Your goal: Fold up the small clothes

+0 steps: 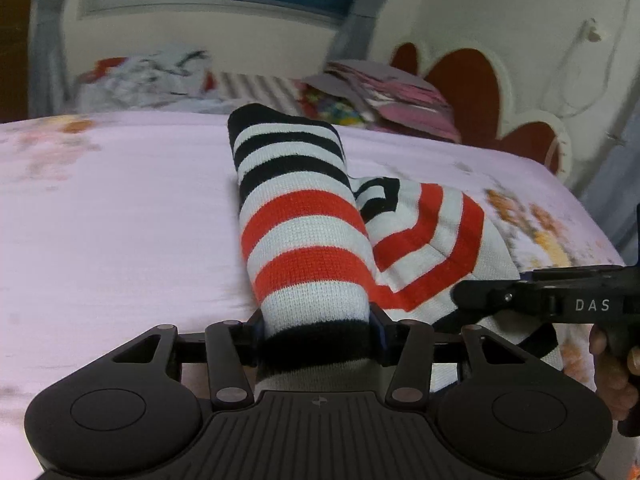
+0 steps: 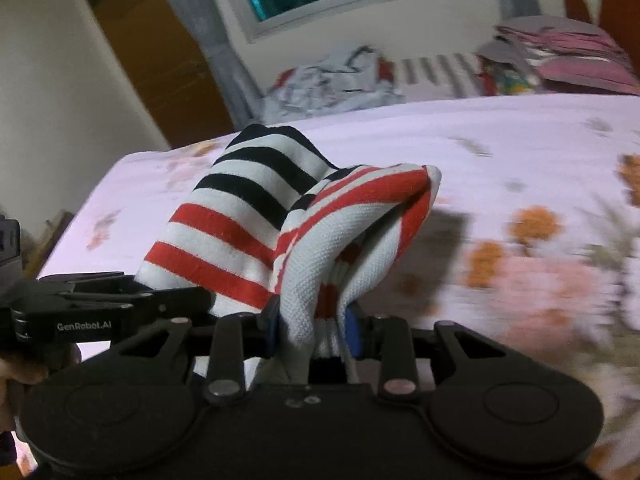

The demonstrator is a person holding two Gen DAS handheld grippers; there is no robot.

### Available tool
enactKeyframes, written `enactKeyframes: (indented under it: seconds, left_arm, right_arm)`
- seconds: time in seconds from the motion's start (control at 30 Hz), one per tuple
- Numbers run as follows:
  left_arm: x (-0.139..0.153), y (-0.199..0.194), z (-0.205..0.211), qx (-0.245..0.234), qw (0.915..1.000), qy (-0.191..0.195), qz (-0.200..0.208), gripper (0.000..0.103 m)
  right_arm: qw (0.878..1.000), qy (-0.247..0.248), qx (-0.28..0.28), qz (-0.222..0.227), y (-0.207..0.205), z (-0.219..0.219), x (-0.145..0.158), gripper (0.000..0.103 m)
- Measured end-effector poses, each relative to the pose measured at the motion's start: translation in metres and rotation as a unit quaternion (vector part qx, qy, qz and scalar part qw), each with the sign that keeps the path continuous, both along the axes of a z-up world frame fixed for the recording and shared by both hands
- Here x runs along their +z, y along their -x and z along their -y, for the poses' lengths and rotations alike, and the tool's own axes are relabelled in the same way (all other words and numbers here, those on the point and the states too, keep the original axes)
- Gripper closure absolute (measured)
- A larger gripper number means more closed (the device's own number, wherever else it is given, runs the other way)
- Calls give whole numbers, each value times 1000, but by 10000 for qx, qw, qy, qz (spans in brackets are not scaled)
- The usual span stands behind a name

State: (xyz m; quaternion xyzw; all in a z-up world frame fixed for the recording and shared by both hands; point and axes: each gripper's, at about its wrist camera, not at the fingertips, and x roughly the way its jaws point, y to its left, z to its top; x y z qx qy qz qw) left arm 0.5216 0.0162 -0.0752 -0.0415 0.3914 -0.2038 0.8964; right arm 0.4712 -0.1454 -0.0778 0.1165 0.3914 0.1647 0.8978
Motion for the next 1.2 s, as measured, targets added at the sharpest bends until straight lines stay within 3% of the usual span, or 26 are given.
enactKeyframes:
  seconds: [0.2,0.27,0.33,0.4,0.43,0.63,0.67,0.77,0.9,1.0,1.07,1.2]
  left_arm:
    - [-7,1,-104,527,9982,-271,-48,50]
    - [-18,1,-127,802,9960,-406,-15,38]
    - [-34,0,-145,1147,9903,-779,-8,35]
    - [-50,-4,-164,1131,9932,-83,-261,38]
    - [-53,-5,-162,1127,9933,-53,-259,38]
    - [-48,-15,-133,781,9939,-776,45,42]
    - [-41,-12,-130,750,9935,-838,154,49]
    - [-17,6,-133,505,9931,-897,562,57]
    - [-16,0,-113,54,9903,-1304,475,71]
    - [-27,-6,-96,-25,9838,-1751,395,71]
    - [-32,-3,-92,-27,9824,-1822,410,71]
    - [-35,1,-92,-13,9819,-1835,466,72]
  right_arm:
    - [9988,-250,391,-135,-30,-95,-15,72]
    - [9985,-226,400,-284,-43,-114,-27,72]
    - [9971,-220,169,-704,-58,-117,-49,72]
    - [9965,-194,23,-811,-61,-111,-64,71]
    - [9968,-241,-4,-758,-59,-108,-65,71]
    - [9971,-9,-106,-759,-54,-114,-57,66]
    - [9971,115,-143,-734,-53,-114,-51,64]
    - [9968,794,-114,2,-28,-126,-20,67]
    - [9896,1316,495,320,-25,-149,-3,75]
    - [9820,1734,749,35,-36,-168,-17,86]
    - [9728,2204,664,-252,-41,-172,-40,90]
    - [9797,1942,434,-229,-39,-163,-48,86]
